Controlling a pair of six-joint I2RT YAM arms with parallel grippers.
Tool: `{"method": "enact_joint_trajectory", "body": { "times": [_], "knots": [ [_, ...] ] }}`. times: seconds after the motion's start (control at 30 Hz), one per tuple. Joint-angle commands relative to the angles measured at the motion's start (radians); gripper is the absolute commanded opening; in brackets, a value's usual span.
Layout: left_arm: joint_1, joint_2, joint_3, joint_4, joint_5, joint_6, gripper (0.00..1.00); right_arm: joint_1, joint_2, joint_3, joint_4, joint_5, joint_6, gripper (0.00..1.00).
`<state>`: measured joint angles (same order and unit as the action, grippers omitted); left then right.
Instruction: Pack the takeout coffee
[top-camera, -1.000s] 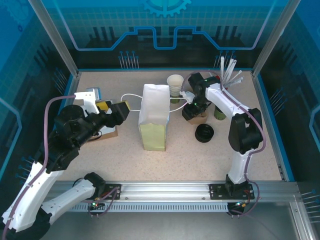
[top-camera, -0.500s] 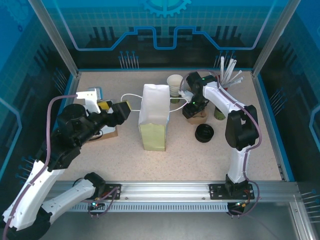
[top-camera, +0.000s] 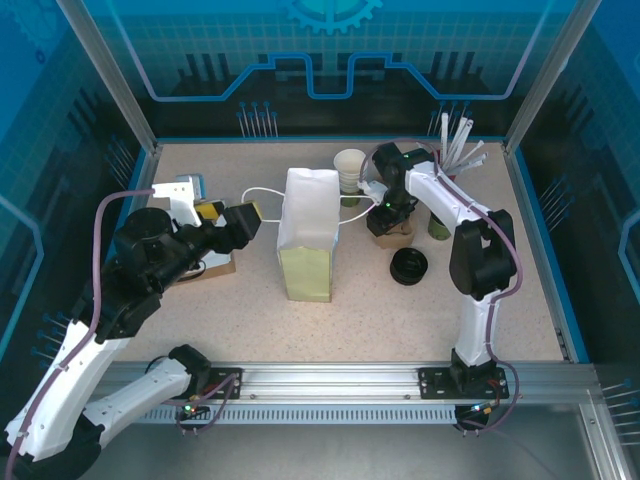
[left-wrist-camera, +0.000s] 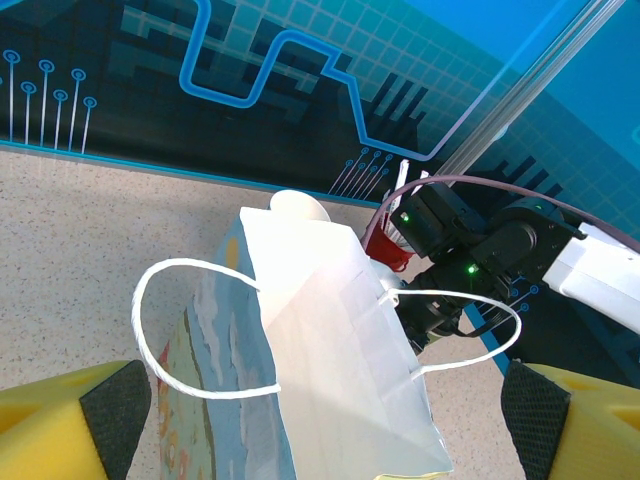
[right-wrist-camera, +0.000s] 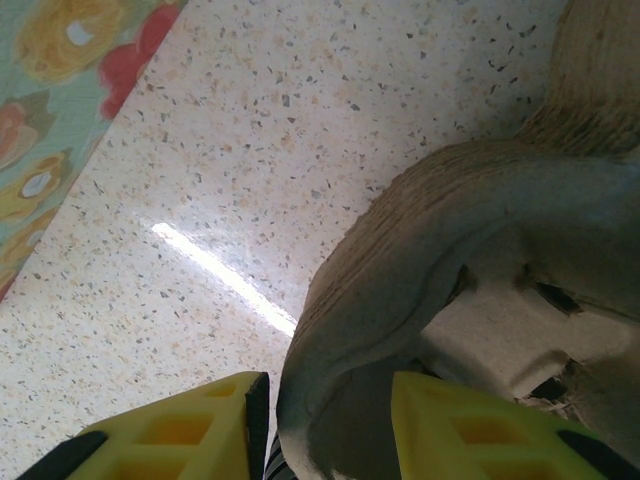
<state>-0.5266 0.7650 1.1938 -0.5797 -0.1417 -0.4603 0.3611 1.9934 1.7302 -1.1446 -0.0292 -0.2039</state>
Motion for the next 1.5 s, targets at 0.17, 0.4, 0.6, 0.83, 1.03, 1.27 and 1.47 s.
{"method": "enact_joint_trajectory", "body": {
  "times": [0.17,0.4,0.6,0.83,1.03,1.27,1.47],
  "knots": [
    [-0.001,0.002,0.003,-0.009,-0.015,0.028,0.94,0.007,0.031,0.029,-0.047,-0.002,-0.011,0.34],
    [-0.002,0.003,0.003,-0.007,-0.015,0.028,0.94,-0.006,0.012,0.046,-0.066,-0.043,-0.011,0.3],
    [-0.002,0.002,0.003,-0.008,-0.013,0.028,0.94,-0.028,0.01,0.053,-0.092,-0.091,-0.012,0.31],
    [-0.003,0.002,0.003,-0.006,-0.013,0.026,0.94,-0.028,0.031,0.051,-0.095,-0.066,-0.014,0.34],
    [-0.001,0.001,0.003,-0.007,-0.014,0.026,0.94,-0.029,0.042,0.05,-0.095,-0.071,-0.013,0.31],
    [-0.002,0.005,0.004,-0.006,-0.013,0.025,0.94,-0.029,0.042,0.052,-0.101,-0.073,-0.014,0.27],
    [-0.003,0.005,0.004,-0.005,-0.014,0.027,0.94,-0.037,0.027,0.067,-0.116,-0.108,-0.014,0.21]
  ]
}}
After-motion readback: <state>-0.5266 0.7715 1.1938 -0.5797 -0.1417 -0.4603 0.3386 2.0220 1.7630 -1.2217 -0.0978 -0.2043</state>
